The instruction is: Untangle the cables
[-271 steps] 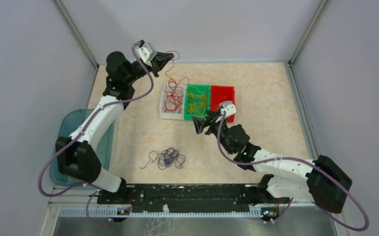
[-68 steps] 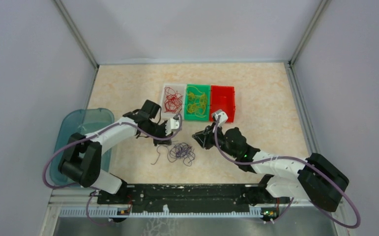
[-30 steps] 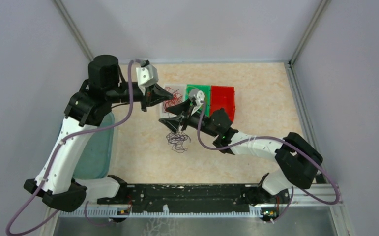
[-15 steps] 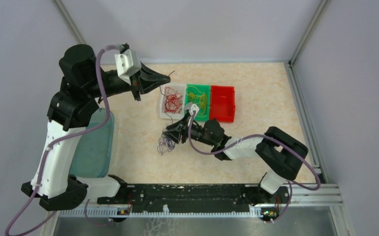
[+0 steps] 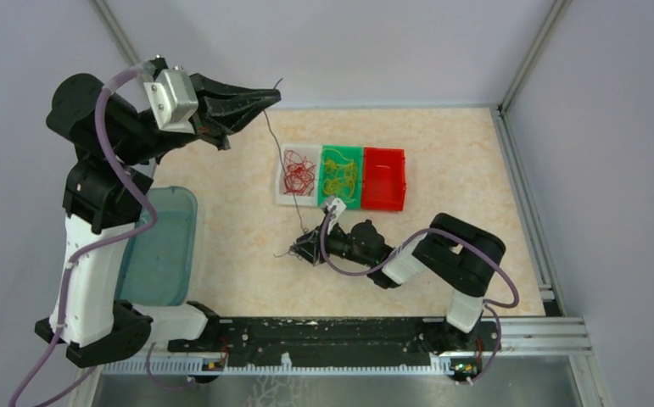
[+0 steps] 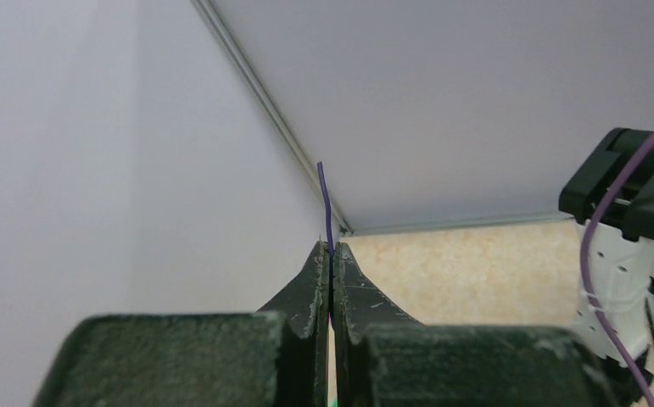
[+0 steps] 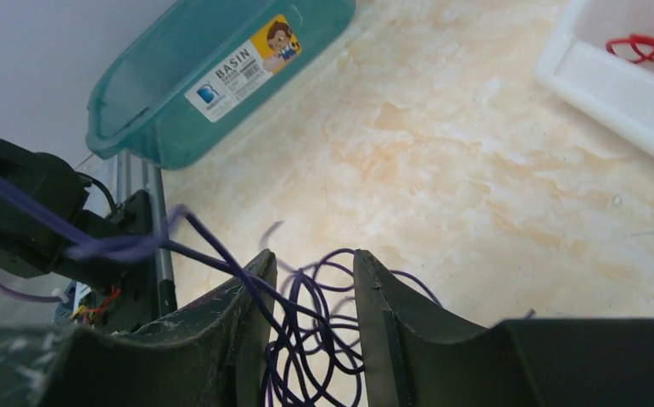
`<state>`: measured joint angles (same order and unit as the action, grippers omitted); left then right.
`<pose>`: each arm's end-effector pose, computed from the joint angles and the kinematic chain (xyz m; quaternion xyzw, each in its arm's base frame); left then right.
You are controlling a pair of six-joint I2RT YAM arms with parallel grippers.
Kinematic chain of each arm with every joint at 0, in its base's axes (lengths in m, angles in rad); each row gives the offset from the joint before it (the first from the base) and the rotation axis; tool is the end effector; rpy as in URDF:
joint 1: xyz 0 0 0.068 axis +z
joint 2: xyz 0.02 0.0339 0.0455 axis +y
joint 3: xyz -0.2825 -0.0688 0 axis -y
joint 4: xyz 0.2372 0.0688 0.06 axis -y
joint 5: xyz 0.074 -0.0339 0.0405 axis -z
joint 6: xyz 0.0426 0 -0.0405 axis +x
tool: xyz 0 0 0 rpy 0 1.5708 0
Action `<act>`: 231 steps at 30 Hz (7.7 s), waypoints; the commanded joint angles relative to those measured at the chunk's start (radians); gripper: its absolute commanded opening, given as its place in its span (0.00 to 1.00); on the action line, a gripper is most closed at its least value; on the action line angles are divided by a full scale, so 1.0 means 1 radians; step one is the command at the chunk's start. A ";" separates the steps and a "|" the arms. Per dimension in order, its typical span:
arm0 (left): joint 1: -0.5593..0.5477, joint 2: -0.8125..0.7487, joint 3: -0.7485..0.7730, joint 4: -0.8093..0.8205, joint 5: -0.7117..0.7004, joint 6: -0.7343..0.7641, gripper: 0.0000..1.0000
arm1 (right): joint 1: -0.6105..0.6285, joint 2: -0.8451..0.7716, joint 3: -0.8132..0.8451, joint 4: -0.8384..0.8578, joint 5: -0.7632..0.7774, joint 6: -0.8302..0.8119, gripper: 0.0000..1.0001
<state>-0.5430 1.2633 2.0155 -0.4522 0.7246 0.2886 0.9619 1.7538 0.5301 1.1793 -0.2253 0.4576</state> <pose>0.1291 -0.1109 0.6199 0.4851 0.3925 -0.3041 0.7198 0.1775 0.2712 0.1835 -0.2544 0.6760 0.5092 0.4681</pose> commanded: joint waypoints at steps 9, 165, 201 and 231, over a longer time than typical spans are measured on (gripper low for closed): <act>-0.005 -0.064 -0.028 0.480 -0.094 0.217 0.00 | 0.017 0.063 -0.063 0.171 0.043 0.044 0.44; -0.003 -0.390 -0.966 0.115 0.232 -0.080 0.00 | -0.052 -0.638 -0.100 -0.068 -0.058 0.002 0.63; -0.003 -0.319 -0.803 0.136 0.225 -0.121 0.00 | -0.030 -0.299 0.094 0.316 -0.488 0.256 0.36; -0.003 -0.243 -0.519 0.198 0.182 -0.093 0.00 | 0.025 -0.194 0.003 0.158 -0.228 0.092 0.31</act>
<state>-0.5434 1.0149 1.4170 -0.2909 0.9154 0.1776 0.9787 1.5776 0.5335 1.3167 -0.4973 0.5922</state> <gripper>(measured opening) 0.008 0.299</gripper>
